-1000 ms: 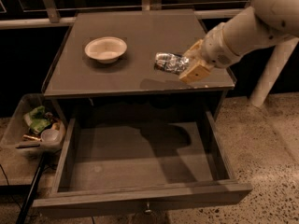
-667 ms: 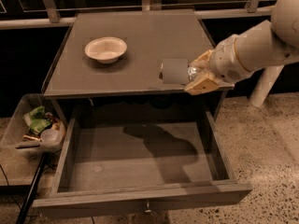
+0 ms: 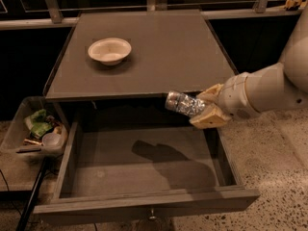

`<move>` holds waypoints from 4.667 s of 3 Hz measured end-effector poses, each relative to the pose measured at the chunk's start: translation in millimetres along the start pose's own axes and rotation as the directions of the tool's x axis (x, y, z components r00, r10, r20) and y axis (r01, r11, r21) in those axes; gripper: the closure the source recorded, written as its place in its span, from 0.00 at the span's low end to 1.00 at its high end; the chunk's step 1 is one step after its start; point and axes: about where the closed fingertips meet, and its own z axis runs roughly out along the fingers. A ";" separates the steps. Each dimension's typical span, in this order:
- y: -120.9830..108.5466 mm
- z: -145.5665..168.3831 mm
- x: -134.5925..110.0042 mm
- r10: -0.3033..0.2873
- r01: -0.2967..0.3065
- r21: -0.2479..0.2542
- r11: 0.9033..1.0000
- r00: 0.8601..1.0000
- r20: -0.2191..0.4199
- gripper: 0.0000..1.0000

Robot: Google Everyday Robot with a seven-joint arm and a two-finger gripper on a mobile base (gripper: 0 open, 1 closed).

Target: Place redbull can into top drawer

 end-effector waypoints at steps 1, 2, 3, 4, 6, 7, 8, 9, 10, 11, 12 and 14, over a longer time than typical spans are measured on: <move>18.5 37.2 17.3 0.046 -0.046 -0.077 0.996 0.999 -0.008 1.00; 23.4 75.2 31.8 0.094 -0.095 -0.132 0.987 0.996 -0.012 1.00; 23.5 75.3 31.8 0.094 -0.095 -0.133 0.987 0.996 -0.012 1.00; 30.0 88.9 32.7 0.096 -0.096 -0.155 0.983 0.995 -0.009 1.00; 68.2 151.2 51.7 0.193 -0.180 -0.240 0.954 0.981 0.033 1.00; 77.2 170.2 56.8 0.219 -0.201 -0.242 0.949 0.974 0.052 1.00; 80.2 185.7 59.3 0.228 -0.209 -0.210 0.955 0.971 0.071 1.00; 82.7 205.6 69.8 0.242 -0.227 -0.182 0.957 0.968 0.061 1.00; 82.9 219.9 80.4 0.256 -0.246 -0.158 0.956 0.966 0.045 1.00; 82.1 220.3 80.2 0.256 -0.246 -0.154 0.957 0.966 0.046 0.82; 82.2 220.3 80.2 0.256 -0.246 -0.154 0.957 0.966 0.046 0.59; 82.2 220.4 80.2 0.256 -0.246 -0.154 0.957 0.966 0.046 0.13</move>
Offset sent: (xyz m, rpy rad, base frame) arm 0.0195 0.0357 -0.1233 0.0770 0.2330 0.0090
